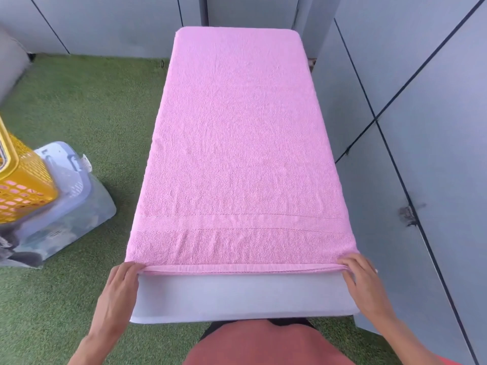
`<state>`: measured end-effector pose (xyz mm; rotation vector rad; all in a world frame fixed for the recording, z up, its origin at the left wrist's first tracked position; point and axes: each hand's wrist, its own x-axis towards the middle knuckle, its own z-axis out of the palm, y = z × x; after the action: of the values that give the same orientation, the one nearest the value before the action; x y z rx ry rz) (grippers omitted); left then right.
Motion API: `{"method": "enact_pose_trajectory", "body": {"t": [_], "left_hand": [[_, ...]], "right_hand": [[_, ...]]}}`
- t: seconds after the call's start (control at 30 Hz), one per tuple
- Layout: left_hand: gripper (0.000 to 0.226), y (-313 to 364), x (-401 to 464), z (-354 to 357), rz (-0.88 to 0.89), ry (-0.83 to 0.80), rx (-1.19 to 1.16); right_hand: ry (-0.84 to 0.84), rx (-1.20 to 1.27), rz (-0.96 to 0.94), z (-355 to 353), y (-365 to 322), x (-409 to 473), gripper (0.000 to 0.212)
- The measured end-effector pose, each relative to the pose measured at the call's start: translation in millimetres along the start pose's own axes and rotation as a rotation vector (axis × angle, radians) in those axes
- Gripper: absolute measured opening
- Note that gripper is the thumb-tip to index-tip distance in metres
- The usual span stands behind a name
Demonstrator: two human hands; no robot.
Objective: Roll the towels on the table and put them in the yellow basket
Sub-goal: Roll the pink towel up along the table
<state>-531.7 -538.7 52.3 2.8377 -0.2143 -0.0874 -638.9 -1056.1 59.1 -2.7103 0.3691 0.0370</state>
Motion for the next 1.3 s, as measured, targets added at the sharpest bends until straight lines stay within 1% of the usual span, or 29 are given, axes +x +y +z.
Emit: {"method": "enact_pose_trajectory", "body": {"t": [0.1, 0.17, 0.23, 0.27, 0.33, 0.4, 0.43, 0.5, 0.57, 0.67, 0.7, 0.77, 0.83, 0.87, 0.93, 0.97, 1.13, 1.23, 1.3], "left_hand": [[0.032, -2, 2, -5, 0.026, -0.011, -0.013], [0.030, -16, 5, -8, 0.056, -0.080, -0.033], [0.030, -31, 14, -12, 0.093, -0.191, -0.049], [0.026, -36, 21, -16, 0.084, -0.252, -0.071], [0.019, -37, 38, -24, 0.016, -0.363, -0.137], [0.019, -33, 55, -29, -0.091, -0.442, -0.232], [0.021, -32, 62, -30, -0.138, -0.438, -0.272], [0.024, -31, 69, -30, -0.197, -0.389, -0.306], [0.022, -28, 66, -28, -0.198, -0.339, -0.267], [0.013, -18, 44, -20, -0.085, -0.138, -0.070], [0.015, -14, 35, -15, -0.043, -0.088, -0.016], [0.024, -4, 16, -4, 0.002, -0.042, 0.013], [0.037, 1, 1, 6, 0.032, -0.033, 0.017], [0.043, 2, -4, 8, 0.037, -0.037, 0.018], [0.049, 2, -7, 10, 0.029, -0.038, 0.008], [0.049, 3, -5, 9, 0.017, -0.035, -0.001], [0.039, 2, 12, 6, 0.014, -0.014, 0.034], [0.046, 3, 21, 7, -0.025, -0.019, 0.036], [0.047, 5, 23, 7, -0.046, -0.027, 0.041]], "right_hand": [[0.044, -0.019, -0.048, 0, 0, -3, 0.018], [0.018, -0.039, -0.059, 0, 7, -10, 0.018], [-0.057, -0.030, -0.044, -4, 18, -10, 0.023], [-0.115, -0.015, -0.039, -8, 23, -6, 0.023], [-0.245, 0.031, 0.016, -21, 23, 10, 0.020], [-0.322, 0.101, 0.107, -29, 19, 27, 0.023], [-0.328, 0.134, 0.146, -30, 17, 34, 0.025], [-0.290, 0.171, 0.206, -28, 12, 41, 0.031], [-0.175, 0.122, 0.201, -23, 7, 39, 0.033], [-0.021, 0.009, 0.128, -14, 2, 22, 0.017], [-0.002, 0.018, 0.126, -9, 0, 15, 0.016], [0.030, 0.013, 0.125, 1, -5, 5, 0.013], [0.052, -0.018, 0.103, 8, -5, -3, 0.014], [0.041, -0.026, 0.095, 10, -4, -6, 0.019], [-0.010, -0.025, 0.105, 11, 0, -11, 0.031], [-0.030, -0.006, 0.123, 10, 1, -11, 0.034], [0.010, 0.055, 0.124, 10, 2, 1, 0.024], [0.011, 0.023, 0.123, 6, 2, 3, 0.023], [-0.009, 0.030, 0.137, 3, 1, 2, 0.023]]}}
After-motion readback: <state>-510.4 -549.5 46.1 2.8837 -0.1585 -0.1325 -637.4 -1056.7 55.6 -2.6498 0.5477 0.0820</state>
